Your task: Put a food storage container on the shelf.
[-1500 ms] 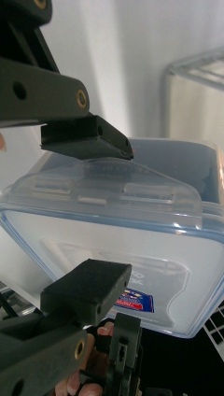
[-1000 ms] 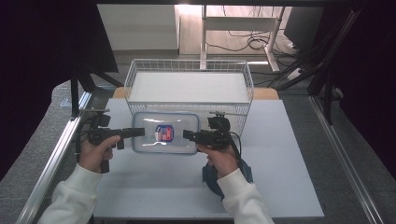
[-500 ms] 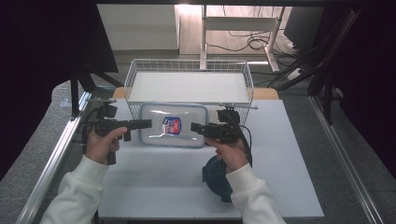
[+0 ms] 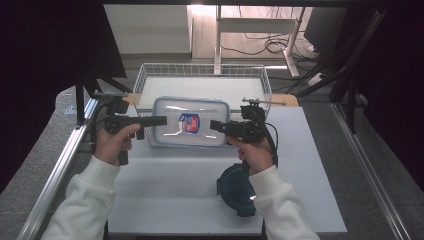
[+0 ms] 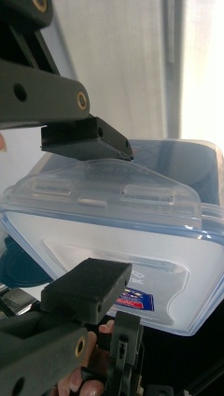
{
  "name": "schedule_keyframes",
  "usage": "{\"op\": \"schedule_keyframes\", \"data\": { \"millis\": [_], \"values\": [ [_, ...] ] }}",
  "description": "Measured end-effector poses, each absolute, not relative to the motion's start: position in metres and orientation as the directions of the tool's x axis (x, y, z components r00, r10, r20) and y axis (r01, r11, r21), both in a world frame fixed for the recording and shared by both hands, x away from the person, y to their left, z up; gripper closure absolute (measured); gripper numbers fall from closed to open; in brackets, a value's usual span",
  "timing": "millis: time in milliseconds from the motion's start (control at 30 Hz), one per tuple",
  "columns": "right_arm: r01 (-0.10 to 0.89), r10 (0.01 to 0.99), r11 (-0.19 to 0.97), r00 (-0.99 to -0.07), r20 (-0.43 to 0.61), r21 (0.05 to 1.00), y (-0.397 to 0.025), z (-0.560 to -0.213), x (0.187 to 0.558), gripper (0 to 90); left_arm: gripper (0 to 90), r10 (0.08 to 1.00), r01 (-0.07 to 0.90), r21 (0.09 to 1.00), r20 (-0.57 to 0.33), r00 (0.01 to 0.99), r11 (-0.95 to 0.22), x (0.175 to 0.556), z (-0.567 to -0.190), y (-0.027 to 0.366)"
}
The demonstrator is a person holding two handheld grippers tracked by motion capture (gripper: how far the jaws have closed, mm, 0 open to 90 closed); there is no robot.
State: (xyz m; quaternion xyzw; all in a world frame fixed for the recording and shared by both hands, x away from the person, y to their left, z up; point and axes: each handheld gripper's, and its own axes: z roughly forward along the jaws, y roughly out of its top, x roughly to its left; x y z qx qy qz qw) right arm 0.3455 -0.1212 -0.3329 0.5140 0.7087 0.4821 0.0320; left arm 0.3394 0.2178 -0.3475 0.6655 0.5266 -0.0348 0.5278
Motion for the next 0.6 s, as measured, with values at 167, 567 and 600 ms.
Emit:
{"op": "schedule_keyframes", "data": {
  "millis": [167, 567, 600],
  "values": [
    [0.697, 0.762, -0.004, -0.463, 0.453, 0.718, -0.127, -0.325, 0.352, 36.1, 41.0, 0.664, 0.734, 0.672, -0.596, 0.453, 0.102, 0.351, -0.337, 0.212],
    [0.681, 0.761, -0.013, -0.468, 0.449, 0.732, -0.139, -0.303, 0.375, 36.2, 41.2, 0.663, 0.717, 0.692, -0.578, 0.476, 0.089, 0.376, -0.314, 0.201],
    [0.681, 0.761, -0.013, -0.468, 0.449, 0.732, -0.139, -0.303, 0.375, 36.2, 41.2, 0.663, 0.717, 0.692, -0.578, 0.476, 0.089, 0.376, -0.314, 0.201]
  ]
}}
